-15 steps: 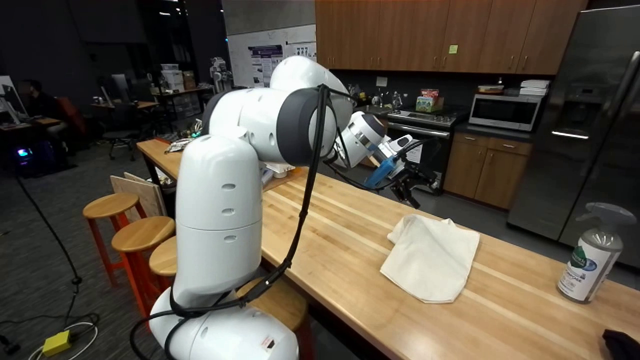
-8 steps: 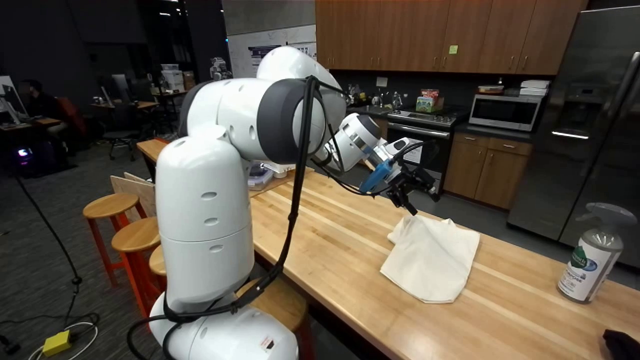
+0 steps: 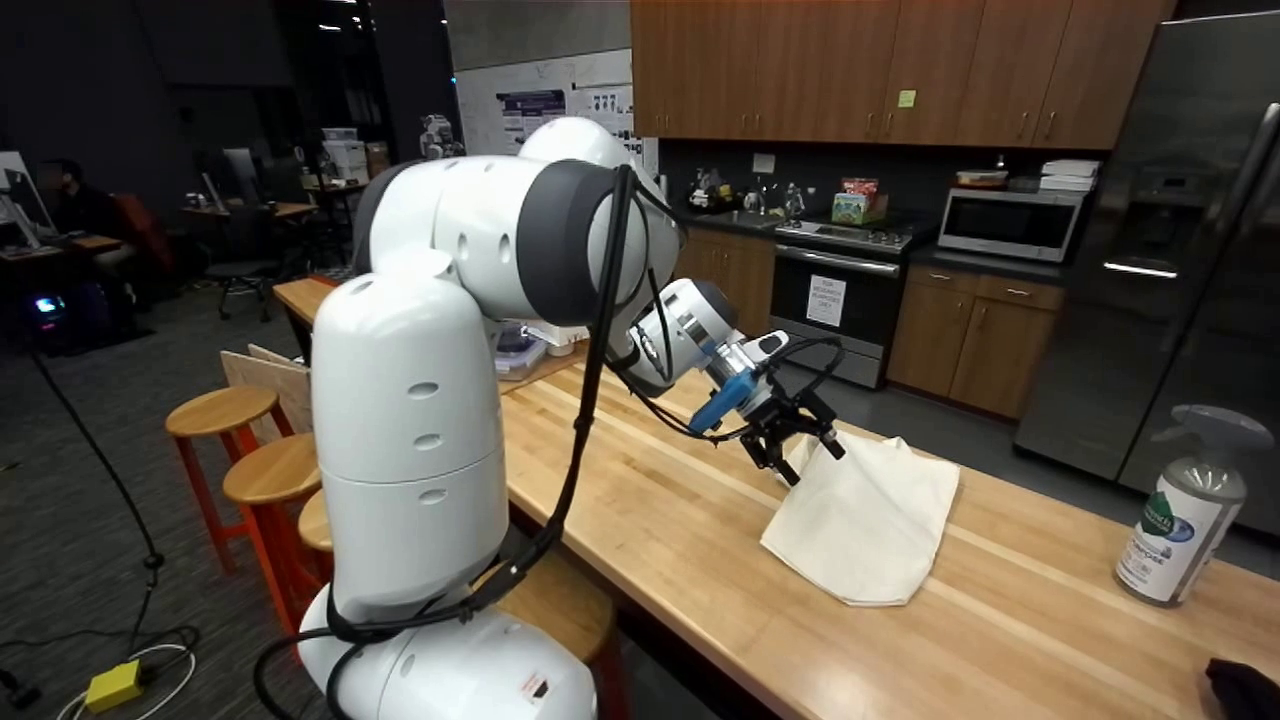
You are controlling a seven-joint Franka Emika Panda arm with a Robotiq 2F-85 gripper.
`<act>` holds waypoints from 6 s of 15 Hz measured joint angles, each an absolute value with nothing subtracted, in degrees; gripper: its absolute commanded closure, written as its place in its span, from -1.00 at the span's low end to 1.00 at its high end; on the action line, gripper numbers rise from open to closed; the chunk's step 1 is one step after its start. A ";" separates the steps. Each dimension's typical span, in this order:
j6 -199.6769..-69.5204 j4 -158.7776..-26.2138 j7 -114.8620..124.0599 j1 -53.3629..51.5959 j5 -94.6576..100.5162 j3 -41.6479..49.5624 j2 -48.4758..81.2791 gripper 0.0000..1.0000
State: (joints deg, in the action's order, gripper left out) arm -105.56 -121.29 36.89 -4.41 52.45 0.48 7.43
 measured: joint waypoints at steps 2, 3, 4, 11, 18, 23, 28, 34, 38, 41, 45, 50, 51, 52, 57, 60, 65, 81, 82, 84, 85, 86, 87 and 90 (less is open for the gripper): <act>-106.29 -122.93 36.70 -4.58 52.45 -0.77 7.42 -1.00; -106.62 -123.56 36.58 -4.80 52.45 -1.39 7.42 -1.00; -106.78 -124.16 36.47 -5.07 52.45 -1.96 7.38 -1.00; -106.48 -128.11 35.28 -5.32 52.45 -3.10 5.71 -1.00; -106.13 -134.01 32.33 -2.87 52.41 -1.31 5.84 -1.00; -107.47 -133.13 31.64 -2.14 53.19 -0.69 9.70 -1.00; -106.06 -127.62 29.73 -2.58 53.84 -0.72 14.66 -1.00; -105.44 -122.02 28.64 -2.82 53.84 -0.74 18.16 -1.00; -105.39 -121.97 28.64 -2.86 53.84 -0.74 18.22 -1.00; -105.39 -121.96 28.64 -2.87 53.84 -0.74 18.23 -1.00; -105.28 -121.98 28.63 -3.24 53.88 -0.80 18.23 -1.00; -105.60 -121.48 28.66 -6.58 54.93 -2.94 18.23 -1.00; -105.61 -121.09 28.67 -7.52 54.99 -3.50 18.23 -1.00; -105.61 -120.61 28.67 -8.37 54.99 -3.87 18.23 -1.00; -105.49 -119.35 28.88 -8.75 56.51 -3.14 18.18 -1.00; -105.51 -120.79 29.90 -6.42 58.40 -0.96 16.81 -1.00; -105.73 -125.07 31.61 -1.57 62.49 2.52 13.12 -1.00; -104.47 -116.34 32.56 -6.08 59.86 -3.29 19.90 -1.00; -104.16 -114.16 32.57 -7.15 59.86 -3.61 21.84 -1.00; -103.64 -110.16 32.49 -8.17 59.86 -3.61 25.24 -1.00; -103.36 -108.35 32.47 -8.26 59.86 -3.54 26.81 -1.00; -103.07 -106.78 32.46 -8.24 59.86 -3.31 28.17 -1.00; -102.70 -105.47 32.42 -8.16 59.86 -2.99 29.27 -1.00; -101.08 -102.84 32.34 -8.13 59.70 -1.97 31.07 -1.00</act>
